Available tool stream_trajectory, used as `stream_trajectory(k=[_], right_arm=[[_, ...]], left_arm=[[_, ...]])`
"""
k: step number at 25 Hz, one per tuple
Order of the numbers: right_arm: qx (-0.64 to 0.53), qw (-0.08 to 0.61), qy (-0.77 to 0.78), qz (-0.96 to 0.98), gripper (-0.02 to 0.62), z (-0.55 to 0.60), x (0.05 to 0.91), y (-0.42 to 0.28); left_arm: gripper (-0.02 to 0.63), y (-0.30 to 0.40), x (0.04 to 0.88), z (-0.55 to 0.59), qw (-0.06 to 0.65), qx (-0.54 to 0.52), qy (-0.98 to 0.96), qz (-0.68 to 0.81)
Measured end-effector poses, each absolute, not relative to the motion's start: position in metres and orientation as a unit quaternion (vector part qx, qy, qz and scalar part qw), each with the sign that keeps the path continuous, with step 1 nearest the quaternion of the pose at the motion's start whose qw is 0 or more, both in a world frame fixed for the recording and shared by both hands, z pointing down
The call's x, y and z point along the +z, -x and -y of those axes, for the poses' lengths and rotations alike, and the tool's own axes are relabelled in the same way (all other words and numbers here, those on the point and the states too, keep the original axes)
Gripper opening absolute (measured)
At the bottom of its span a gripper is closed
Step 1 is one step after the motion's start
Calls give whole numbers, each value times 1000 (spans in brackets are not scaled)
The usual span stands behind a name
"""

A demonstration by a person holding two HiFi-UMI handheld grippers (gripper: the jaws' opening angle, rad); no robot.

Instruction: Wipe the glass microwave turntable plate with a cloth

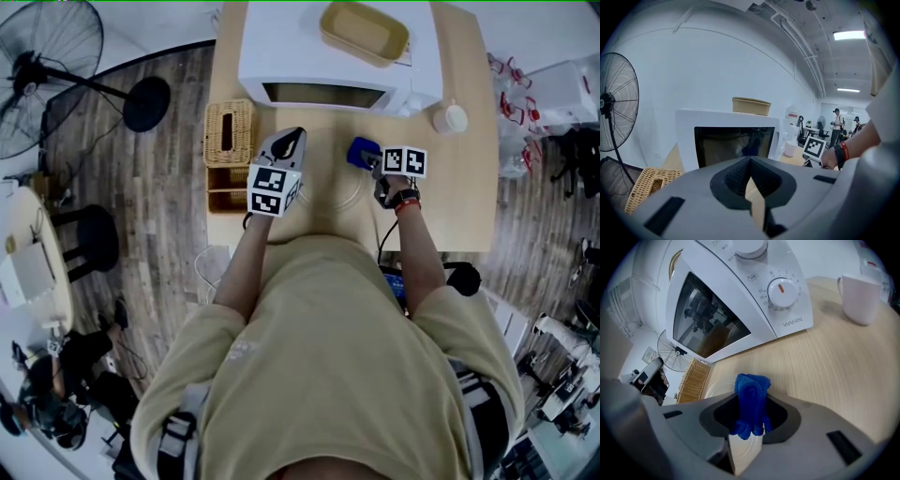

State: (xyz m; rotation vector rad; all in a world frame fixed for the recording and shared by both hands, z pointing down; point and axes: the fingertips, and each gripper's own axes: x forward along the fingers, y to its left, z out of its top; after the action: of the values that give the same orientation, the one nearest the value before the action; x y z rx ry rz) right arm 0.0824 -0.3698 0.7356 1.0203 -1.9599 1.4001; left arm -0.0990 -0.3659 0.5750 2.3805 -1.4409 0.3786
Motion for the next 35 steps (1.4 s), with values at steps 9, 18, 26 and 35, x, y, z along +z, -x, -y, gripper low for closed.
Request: stream_trajectory(k=[9, 18, 26, 35], right_arm=[[515, 248, -364, 735, 121, 364, 720, -46], [533, 238, -299, 755, 121, 350, 711, 26], [530, 251, -263, 766, 121, 337, 717, 71], [513, 285, -254, 769, 121, 328, 732, 101]], left_arm=[[20, 111, 572, 365, 169, 121, -827, 522], [20, 121, 569, 359, 168, 122, -821, 531], [20, 128, 571, 354, 169, 124, -817, 537], [20, 128, 571, 354, 172, 122, -815, 539]])
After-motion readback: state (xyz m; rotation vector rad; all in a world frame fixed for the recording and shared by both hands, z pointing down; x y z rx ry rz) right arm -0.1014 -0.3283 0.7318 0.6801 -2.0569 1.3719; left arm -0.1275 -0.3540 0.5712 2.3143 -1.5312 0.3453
